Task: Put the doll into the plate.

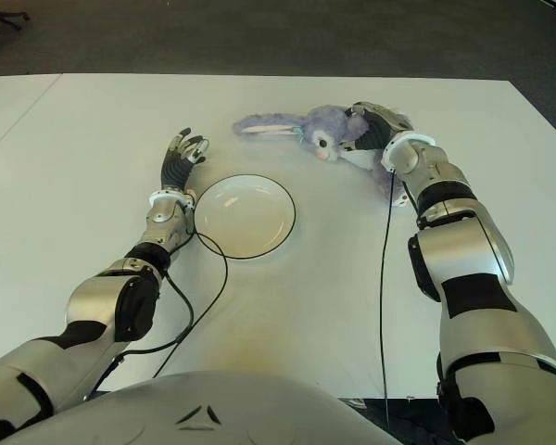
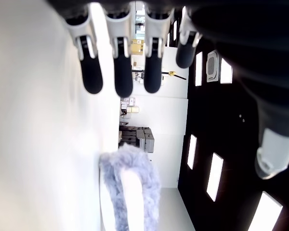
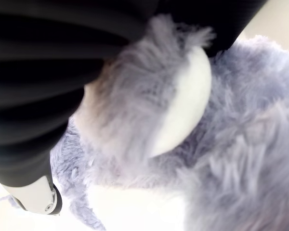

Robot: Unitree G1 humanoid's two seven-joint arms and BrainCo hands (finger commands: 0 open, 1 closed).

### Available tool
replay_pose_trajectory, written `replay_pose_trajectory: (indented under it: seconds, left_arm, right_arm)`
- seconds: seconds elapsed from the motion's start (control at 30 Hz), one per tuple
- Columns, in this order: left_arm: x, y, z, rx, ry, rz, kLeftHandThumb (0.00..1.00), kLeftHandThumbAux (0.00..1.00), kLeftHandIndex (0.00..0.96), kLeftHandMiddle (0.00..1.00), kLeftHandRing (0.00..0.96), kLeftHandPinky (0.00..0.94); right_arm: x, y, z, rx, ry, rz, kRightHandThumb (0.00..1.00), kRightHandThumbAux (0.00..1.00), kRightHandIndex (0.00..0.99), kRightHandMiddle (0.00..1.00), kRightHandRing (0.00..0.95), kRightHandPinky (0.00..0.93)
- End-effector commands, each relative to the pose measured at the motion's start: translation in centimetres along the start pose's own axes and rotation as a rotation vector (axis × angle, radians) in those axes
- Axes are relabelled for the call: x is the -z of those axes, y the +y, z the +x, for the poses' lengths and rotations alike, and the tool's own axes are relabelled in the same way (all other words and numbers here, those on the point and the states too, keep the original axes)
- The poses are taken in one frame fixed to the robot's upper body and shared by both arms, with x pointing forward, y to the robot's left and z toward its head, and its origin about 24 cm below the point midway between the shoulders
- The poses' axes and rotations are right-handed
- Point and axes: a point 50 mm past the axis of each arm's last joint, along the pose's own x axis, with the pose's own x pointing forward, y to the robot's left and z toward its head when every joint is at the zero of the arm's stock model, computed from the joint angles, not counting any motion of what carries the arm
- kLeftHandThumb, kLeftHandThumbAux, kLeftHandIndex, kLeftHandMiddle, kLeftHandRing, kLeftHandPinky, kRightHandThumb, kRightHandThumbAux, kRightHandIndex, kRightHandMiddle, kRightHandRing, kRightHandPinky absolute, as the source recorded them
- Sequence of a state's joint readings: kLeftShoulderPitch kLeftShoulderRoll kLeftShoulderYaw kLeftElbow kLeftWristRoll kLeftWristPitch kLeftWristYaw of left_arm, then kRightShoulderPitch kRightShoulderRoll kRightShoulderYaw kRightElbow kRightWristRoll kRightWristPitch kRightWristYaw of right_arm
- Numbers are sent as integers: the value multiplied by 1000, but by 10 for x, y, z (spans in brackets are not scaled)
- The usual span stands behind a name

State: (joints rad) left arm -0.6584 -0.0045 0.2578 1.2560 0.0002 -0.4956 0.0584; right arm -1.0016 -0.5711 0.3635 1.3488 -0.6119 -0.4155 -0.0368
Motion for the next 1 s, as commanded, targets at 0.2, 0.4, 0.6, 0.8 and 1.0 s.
replay_pose_trajectory:
  seconds: [0.2, 0.4, 0.6, 0.8, 1.0]
  left_arm:
    - [69, 5, -39, -28, 311, -16, 0, 572, 125, 238, 251, 260]
    - [69, 5, -40, -27, 306, -9, 0, 575, 130, 248, 268, 283]
    - [69, 6, -40, -30, 311, -3, 0, 574, 131, 249, 276, 304]
    - [69, 6, -40, -28, 301, -2, 0, 559, 122, 247, 268, 273]
    - [69, 5, -40, -21, 290, -9, 0, 557, 117, 239, 260, 255]
  right_arm:
    - [3, 6, -1, -28, 28, -2, 263, 640, 213, 17, 0, 0]
    - [3, 17, -1, -52, 31, -24, 224, 596, 158, 9, 0, 0]
    - [3, 19, -1, -58, 40, -35, 223, 582, 142, 5, 0, 0]
    - [3, 23, -1, -69, 54, -36, 239, 582, 132, 0, 0, 0]
    - [3, 26, -1, -83, 54, -45, 242, 582, 124, 0, 0, 0]
